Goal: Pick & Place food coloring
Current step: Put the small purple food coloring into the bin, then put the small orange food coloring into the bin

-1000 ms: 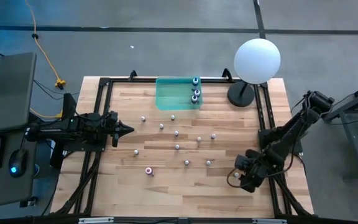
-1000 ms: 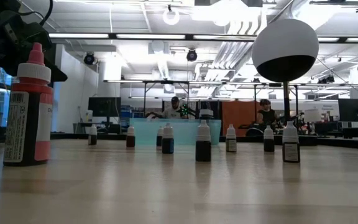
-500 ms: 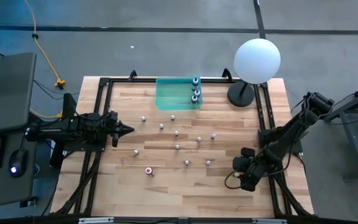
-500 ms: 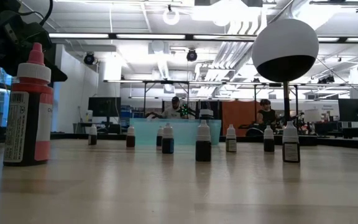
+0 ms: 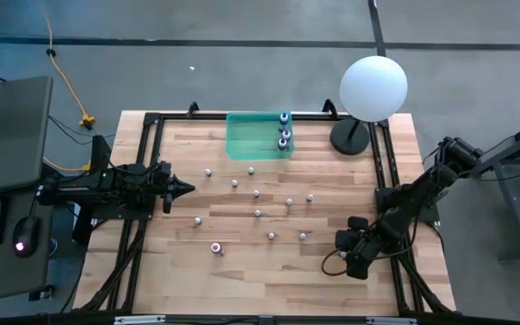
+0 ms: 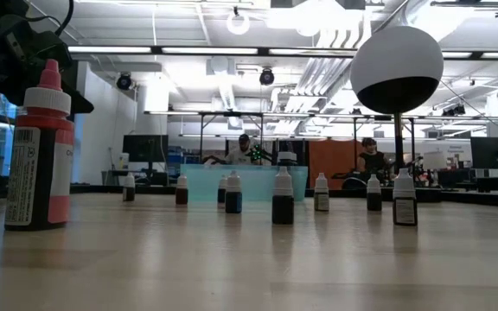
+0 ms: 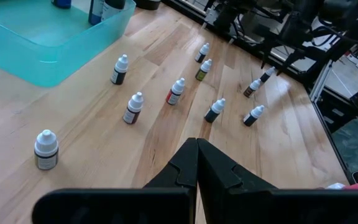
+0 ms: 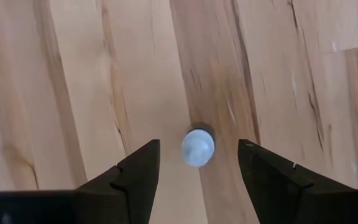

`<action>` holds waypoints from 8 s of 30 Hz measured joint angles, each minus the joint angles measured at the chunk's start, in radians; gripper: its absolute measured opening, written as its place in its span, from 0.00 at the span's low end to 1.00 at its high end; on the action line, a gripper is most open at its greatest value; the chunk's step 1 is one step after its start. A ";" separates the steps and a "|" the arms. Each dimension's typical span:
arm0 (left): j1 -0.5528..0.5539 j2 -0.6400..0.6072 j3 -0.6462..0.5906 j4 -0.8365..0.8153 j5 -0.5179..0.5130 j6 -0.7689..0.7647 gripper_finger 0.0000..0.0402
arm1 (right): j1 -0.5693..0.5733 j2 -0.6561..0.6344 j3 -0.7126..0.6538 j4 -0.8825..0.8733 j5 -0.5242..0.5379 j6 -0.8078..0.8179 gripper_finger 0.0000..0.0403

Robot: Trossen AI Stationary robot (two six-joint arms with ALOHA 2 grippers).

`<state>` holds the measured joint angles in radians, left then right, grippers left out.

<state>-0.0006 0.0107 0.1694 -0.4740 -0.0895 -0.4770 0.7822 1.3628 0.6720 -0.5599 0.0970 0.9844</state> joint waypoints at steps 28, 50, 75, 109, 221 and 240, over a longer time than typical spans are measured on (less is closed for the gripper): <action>0.000 0.000 0.000 0.000 0.000 0.000 0.00 | -0.004 0.000 0.000 0.042 0.007 0.001 0.28; 0.000 0.000 0.000 0.000 0.000 0.000 0.00 | -0.003 0.000 0.000 0.056 -0.002 -0.001 0.20; 0.000 0.000 0.000 0.000 0.000 0.000 0.00 | -0.153 0.133 0.005 0.067 -0.095 -0.155 0.54; 0.000 0.000 0.000 0.000 0.000 0.000 0.00 | -0.159 0.124 -0.003 0.095 -0.086 -0.079 0.11; 0.000 0.000 0.000 0.000 0.000 0.000 0.00 | -0.998 1.023 0.983 0.805 0.516 -0.199 0.11; 0.000 0.000 0.000 0.000 0.000 0.000 0.00 | -0.998 1.023 0.983 0.822 0.436 -0.257 0.18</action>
<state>-0.0006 0.0108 0.1692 -0.4740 -0.0895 -0.4770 -0.2161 2.3859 1.6554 0.2621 0.5327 0.7273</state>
